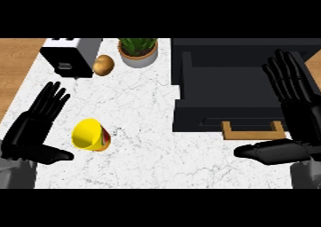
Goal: Pick up the cup, place it into the drawer and close the drawer
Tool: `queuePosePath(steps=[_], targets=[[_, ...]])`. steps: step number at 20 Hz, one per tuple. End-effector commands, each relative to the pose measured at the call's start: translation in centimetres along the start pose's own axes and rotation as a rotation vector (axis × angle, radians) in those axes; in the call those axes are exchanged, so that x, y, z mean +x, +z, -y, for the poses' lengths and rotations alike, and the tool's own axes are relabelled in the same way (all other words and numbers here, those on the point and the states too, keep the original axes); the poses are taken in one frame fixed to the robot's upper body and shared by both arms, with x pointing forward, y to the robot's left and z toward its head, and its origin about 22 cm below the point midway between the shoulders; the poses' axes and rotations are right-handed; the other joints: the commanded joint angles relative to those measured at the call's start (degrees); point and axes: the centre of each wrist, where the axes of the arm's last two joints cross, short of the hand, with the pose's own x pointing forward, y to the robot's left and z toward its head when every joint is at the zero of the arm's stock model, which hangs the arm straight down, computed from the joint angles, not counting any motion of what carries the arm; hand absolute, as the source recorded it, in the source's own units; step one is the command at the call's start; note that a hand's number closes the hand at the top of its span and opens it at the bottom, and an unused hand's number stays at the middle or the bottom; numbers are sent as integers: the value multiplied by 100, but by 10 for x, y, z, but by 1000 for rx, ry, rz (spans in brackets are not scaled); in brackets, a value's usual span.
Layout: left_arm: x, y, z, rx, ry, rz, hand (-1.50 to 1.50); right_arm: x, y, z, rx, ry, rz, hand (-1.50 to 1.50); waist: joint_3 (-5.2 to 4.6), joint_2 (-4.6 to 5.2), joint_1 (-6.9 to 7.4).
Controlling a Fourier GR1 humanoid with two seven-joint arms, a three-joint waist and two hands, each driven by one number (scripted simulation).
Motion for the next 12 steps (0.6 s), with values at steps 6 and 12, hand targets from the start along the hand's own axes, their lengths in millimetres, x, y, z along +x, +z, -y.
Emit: queuePosePath(steps=[6, 12], targets=[[-76, 17, -24, 63, -45, -95, -150, 12, -16, 8, -4, 3, 20, -150, -5, 6, -26], [-105, 7, -30, 47, -57, -125, -150, 24, -7, 15, 9, 11, 27, -150, -5, 3, -55]])
